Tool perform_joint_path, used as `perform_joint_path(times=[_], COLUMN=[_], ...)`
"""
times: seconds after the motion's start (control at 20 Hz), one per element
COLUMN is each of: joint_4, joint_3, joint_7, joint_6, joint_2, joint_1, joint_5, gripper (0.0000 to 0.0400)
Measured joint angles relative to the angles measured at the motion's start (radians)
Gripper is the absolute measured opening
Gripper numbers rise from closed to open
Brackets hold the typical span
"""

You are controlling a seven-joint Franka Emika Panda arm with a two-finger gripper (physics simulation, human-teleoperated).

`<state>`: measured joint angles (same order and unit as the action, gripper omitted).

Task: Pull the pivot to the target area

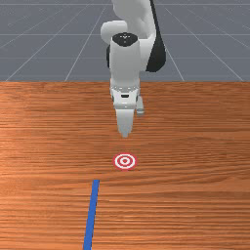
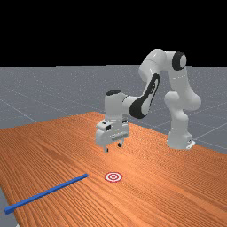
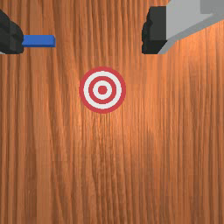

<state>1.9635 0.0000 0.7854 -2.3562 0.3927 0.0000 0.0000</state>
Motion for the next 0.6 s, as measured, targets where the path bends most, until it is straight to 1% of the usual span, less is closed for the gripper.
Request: perform_joint_path(times=[0.05,0.1,0.15,0.2,0.25,0.3,0.35,0.4,0.6], joint_4=[0.000,0.000,0.000,0.000,0.000,0.000,0.000,0.000,-0.006], joint_3=[0.000,0.000,0.000,0.000,0.000,0.009,0.009,-0.005,-0.020], joint_7=[0.000,0.000,0.000,0.000,0.000,0.019,0.020,-0.011,-0.048], joint_6=[0.000,0.000,0.000,0.000,0.000,-0.001,-0.001,0.004,0.030], joint_2=[0.000,0.000,0.000,0.000,0.000,0.001,0.002,-0.001,-0.019], joint_1=[0.000,0.000,0.000,0.000,0.000,-0.009,-0.010,0.005,0.023], joint_5=[0.000,0.000,0.000,0.000,0.000,0.022,0.023,-0.013,-0.055], gripper=[0.0243,0.0148,0.0090,0.0054,0.0033,0.0020,0.0012,0.0007,0.0001])
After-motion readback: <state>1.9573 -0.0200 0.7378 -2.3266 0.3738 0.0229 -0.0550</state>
